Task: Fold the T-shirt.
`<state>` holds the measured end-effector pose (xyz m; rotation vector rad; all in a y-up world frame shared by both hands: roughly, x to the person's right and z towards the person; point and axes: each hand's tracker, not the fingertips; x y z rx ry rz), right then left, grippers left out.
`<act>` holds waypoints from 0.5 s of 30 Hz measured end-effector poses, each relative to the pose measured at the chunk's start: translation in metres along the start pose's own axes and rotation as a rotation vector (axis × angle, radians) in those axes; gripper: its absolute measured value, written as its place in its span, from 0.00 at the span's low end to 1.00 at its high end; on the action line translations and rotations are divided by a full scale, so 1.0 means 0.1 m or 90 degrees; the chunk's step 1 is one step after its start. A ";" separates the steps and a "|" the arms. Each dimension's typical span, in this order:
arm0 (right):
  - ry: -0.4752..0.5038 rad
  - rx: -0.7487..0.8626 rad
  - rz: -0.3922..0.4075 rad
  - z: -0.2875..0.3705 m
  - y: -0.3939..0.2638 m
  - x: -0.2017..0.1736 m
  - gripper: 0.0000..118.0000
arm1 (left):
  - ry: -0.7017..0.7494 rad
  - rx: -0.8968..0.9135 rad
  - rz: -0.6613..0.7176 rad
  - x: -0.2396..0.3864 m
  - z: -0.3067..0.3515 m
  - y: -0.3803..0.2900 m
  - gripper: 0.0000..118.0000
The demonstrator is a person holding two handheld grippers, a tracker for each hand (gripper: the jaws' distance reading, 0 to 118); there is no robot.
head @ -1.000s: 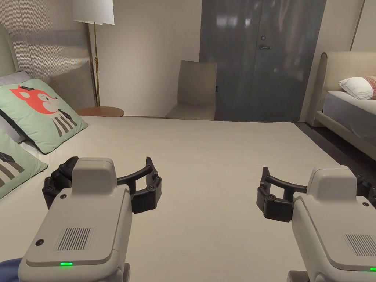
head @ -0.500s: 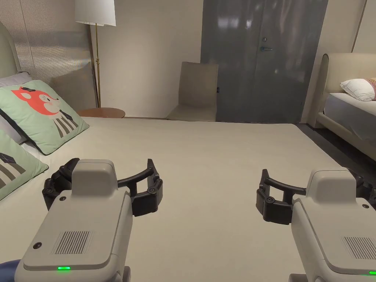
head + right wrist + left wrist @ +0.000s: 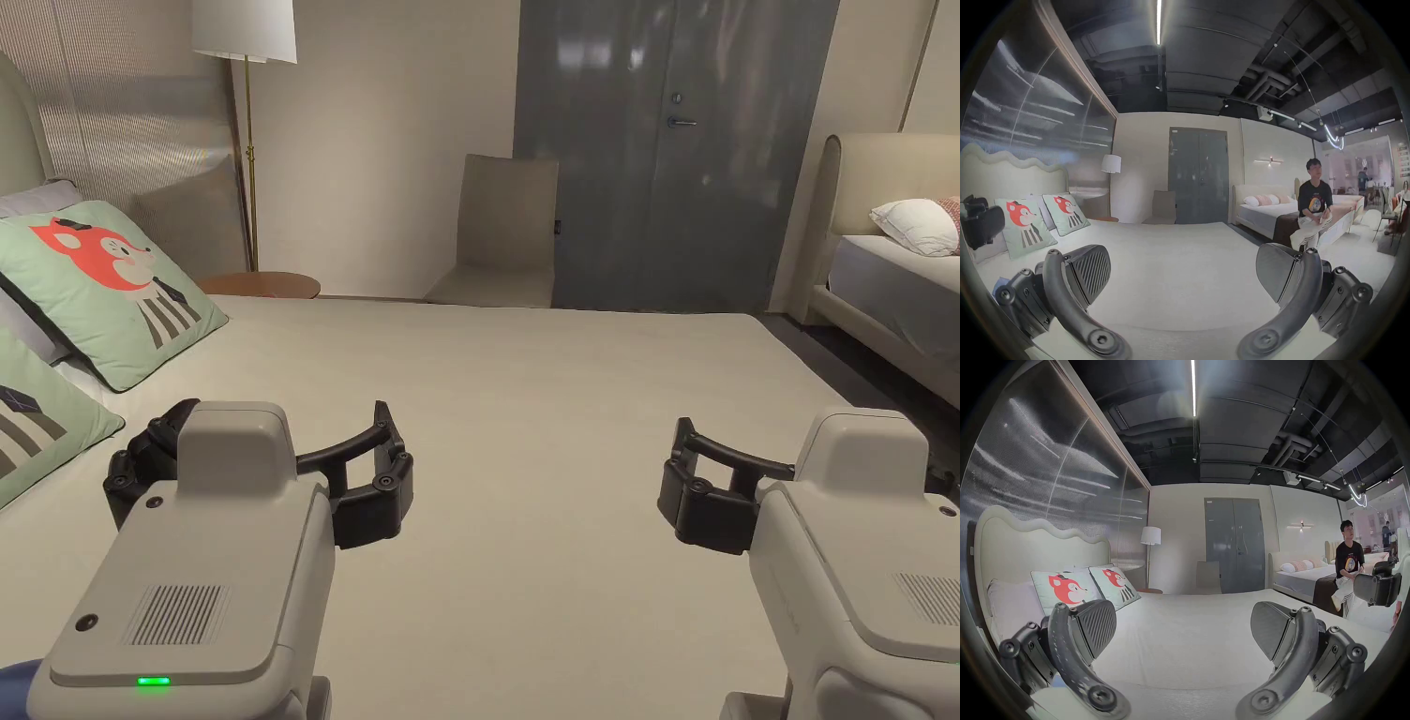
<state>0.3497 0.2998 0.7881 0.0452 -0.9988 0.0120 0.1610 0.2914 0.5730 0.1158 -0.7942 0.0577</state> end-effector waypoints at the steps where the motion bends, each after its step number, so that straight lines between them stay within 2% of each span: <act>1: -0.009 0.001 -0.002 0.00 0.00 -0.01 1.00 | 0.000 0.000 0.000 0.00 0.00 0.00 0.94; 4: -0.051 0.003 0.017 0.03 0.01 -0.07 1.00 | -0.002 -0.003 0.002 0.00 0.00 0.00 0.94; 7: -0.021 -0.002 0.009 0.04 0.02 -0.06 1.00 | -0.003 -0.005 0.003 0.01 -0.01 0.00 0.94; 9: -0.025 0.003 0.006 0.04 0.01 -0.07 1.00 | -0.004 -0.006 0.005 0.01 0.00 0.00 0.94; 12: -0.026 0.015 0.028 0.05 0.00 -0.08 1.00 | -0.005 -0.006 0.004 0.01 0.00 0.00 0.94; 15: -0.019 0.002 0.009 0.05 0.00 -0.07 1.00 | -0.006 -0.008 0.002 0.01 0.00 0.00 0.94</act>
